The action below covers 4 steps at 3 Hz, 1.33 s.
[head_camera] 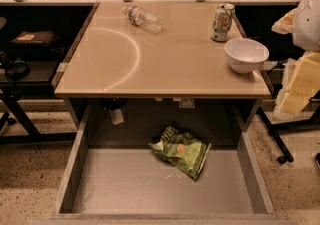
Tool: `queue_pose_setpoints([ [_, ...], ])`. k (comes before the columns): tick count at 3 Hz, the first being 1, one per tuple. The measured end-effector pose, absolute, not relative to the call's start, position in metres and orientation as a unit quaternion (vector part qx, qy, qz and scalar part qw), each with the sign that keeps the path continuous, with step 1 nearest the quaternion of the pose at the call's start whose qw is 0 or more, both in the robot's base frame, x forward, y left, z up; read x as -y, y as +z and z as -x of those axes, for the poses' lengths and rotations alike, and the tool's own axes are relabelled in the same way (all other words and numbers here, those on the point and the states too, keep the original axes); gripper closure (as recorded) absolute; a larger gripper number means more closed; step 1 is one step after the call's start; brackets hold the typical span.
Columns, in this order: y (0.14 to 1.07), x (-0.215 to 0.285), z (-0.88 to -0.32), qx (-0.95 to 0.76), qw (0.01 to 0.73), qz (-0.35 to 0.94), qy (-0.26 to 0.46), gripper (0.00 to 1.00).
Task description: Pick green jalapeno chip bag from top drawer and place on counter
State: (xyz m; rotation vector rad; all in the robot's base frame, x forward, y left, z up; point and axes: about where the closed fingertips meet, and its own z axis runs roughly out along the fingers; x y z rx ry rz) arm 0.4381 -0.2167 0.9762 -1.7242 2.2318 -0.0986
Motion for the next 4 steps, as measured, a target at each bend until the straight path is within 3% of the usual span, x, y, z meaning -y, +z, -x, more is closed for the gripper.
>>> queue_pose_setpoints([
  [2,0.956,0.212,-0.426,-0.777,0.168,0.606,-0.025,0.00],
  [4,0.855,0.186,-0.399,-0.755,0.201,0.624,0.024,0.00],
])
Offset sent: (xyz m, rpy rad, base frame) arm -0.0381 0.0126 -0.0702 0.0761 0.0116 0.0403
